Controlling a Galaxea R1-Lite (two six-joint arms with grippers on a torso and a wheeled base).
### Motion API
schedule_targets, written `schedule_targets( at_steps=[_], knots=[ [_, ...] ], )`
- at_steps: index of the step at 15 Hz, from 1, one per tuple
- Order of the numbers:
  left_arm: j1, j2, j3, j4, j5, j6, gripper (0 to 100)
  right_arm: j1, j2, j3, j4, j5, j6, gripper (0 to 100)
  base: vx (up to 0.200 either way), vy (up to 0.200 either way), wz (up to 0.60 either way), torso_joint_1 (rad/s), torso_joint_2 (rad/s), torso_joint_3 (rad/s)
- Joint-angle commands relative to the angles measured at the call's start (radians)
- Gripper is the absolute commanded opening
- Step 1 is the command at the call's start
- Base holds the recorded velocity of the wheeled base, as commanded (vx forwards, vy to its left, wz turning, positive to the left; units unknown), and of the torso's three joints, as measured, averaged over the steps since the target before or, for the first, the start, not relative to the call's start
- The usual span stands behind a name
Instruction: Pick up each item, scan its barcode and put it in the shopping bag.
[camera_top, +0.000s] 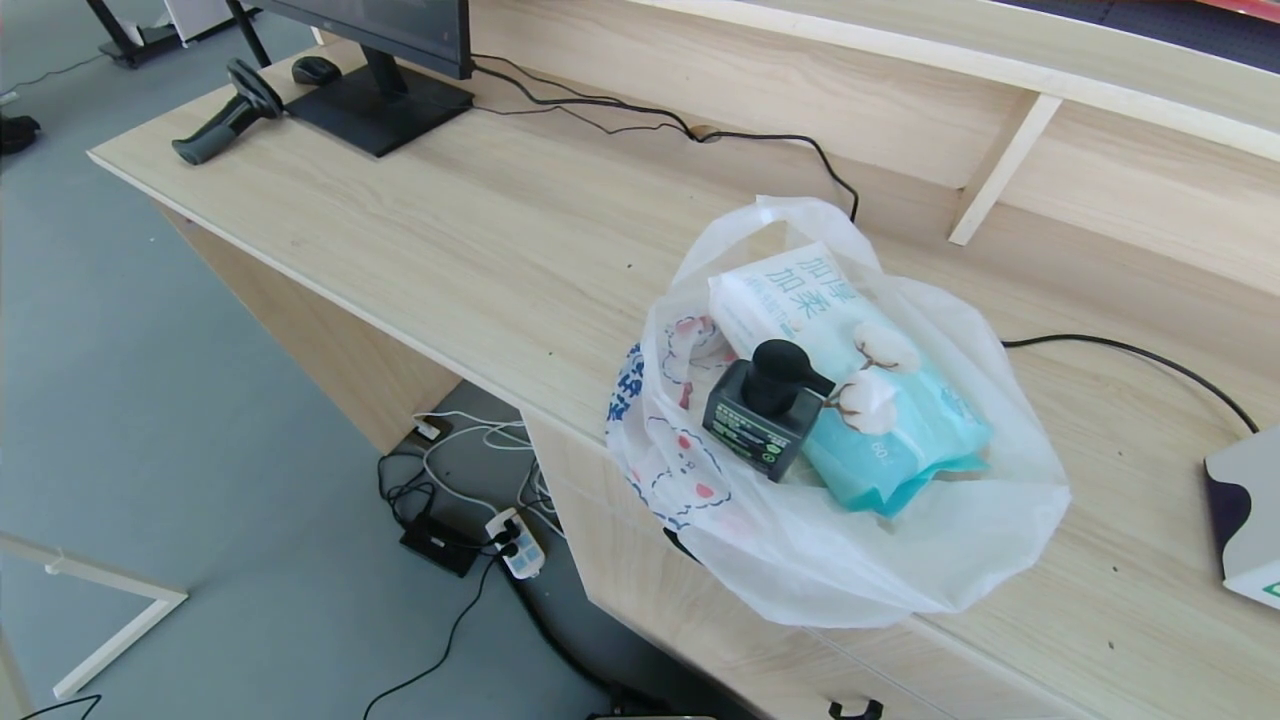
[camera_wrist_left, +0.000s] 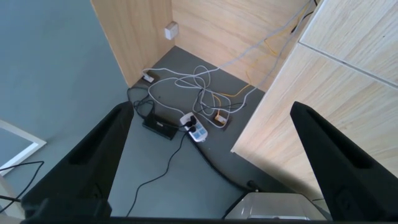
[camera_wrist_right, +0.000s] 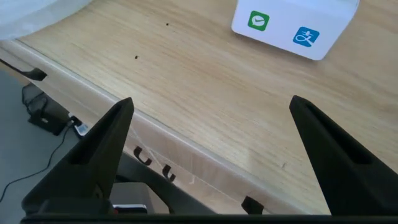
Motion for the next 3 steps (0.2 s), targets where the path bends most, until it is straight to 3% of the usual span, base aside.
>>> schedule_targets(
  at_steps=[1, 3],
  knots=[
    [0.0, 0.0, 0.0, 0.0, 0.0, 0.0, 100, 0.0, 0.002, 0.001, 0.001, 0.0, 0.002, 100, 0.0, 0.0, 0.0, 0.0, 0.0, 0.0],
    [0.0, 0.0, 0.0, 0.0, 0.0, 0.0, 100, 0.0, 0.002, 0.001, 0.001, 0.0, 0.002, 100, 0.0, 0.0, 0.0, 0.0, 0.0, 0.0]
  ],
)
